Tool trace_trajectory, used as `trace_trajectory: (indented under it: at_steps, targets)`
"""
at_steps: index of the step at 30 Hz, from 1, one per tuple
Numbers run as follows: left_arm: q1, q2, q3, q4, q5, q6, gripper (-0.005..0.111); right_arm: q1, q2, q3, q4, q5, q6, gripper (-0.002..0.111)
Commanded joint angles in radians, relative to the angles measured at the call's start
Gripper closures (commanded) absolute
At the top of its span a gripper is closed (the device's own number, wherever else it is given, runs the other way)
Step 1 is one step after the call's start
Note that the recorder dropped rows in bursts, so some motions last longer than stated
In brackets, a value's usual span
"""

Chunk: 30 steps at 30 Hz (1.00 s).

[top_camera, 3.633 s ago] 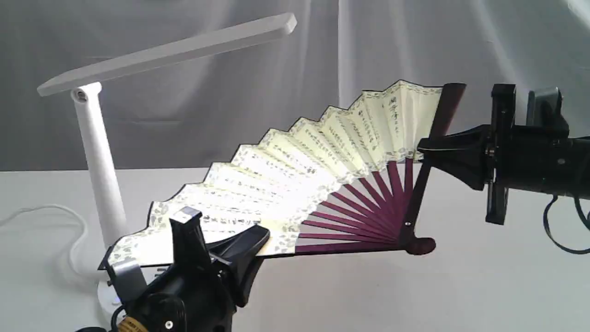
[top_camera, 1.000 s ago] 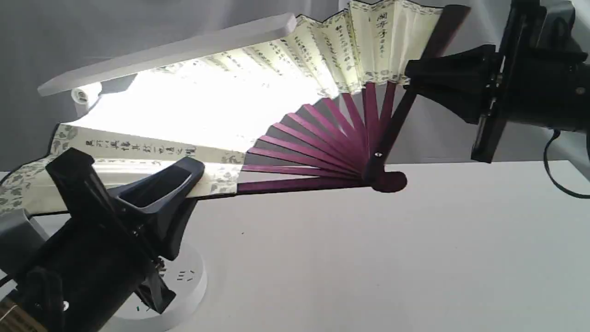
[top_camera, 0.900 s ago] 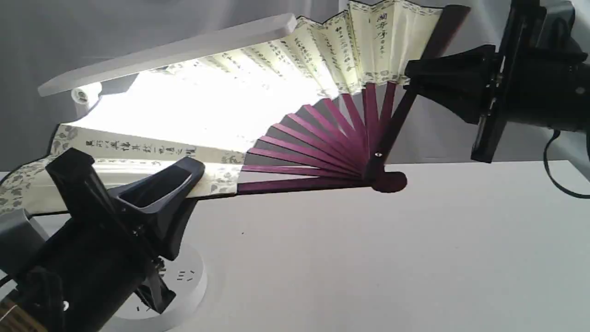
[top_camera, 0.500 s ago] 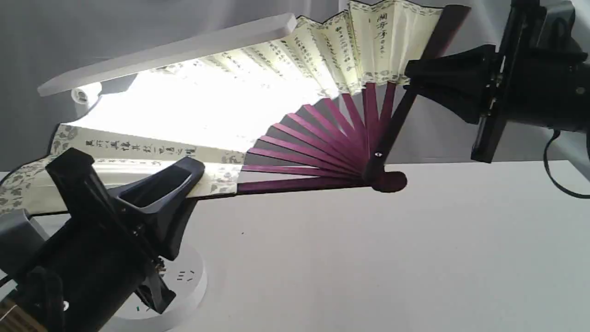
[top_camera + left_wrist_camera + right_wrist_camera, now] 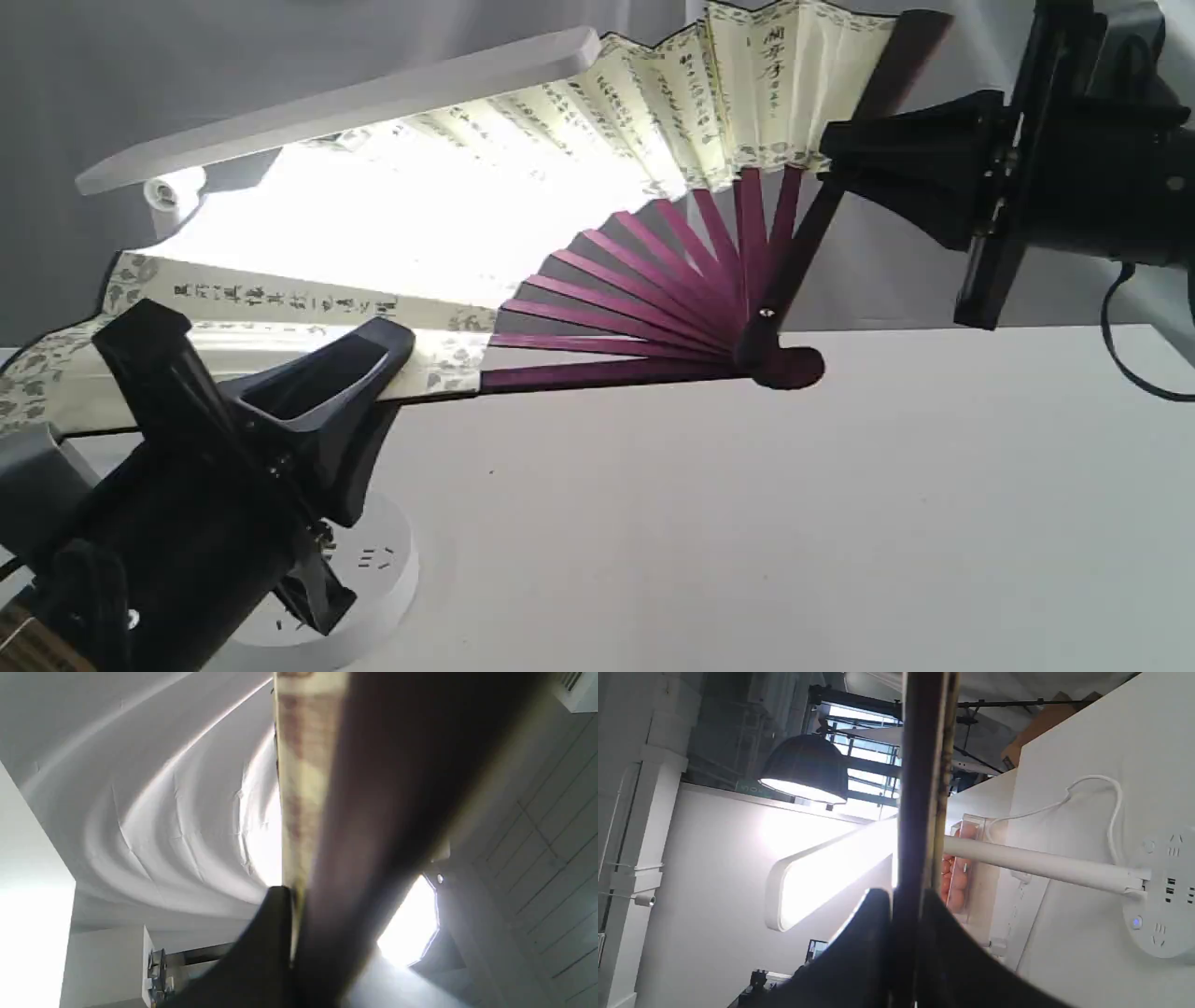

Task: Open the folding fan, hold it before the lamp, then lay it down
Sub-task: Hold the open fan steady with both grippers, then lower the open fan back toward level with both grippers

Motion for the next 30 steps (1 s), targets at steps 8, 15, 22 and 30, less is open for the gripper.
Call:
trace_trajectory:
  at_steps: [8,15,22,30]
  targets:
    - [-0.006,-0.011,0.004,0.014,0.057,-0.002,0.107,-0.013,-0.003,-0.008,-0.059,-0.089,-0.025,0.108]
    - [-0.006,0.048,0.004,0.02,0.05,-0.004,0.107,-0.013,0.012,-0.006,-0.132,-0.133,-0.007,0.108]
    - [-0.006,0.101,0.004,0.041,0.046,-0.006,0.107,-0.013,0.086,0.015,-0.118,-0.133,-0.003,0.108]
    - [-0.006,0.176,-0.024,0.105,0.051,-0.009,0.107,-0.015,0.153,0.02,-0.113,-0.135,-0.03,0.108]
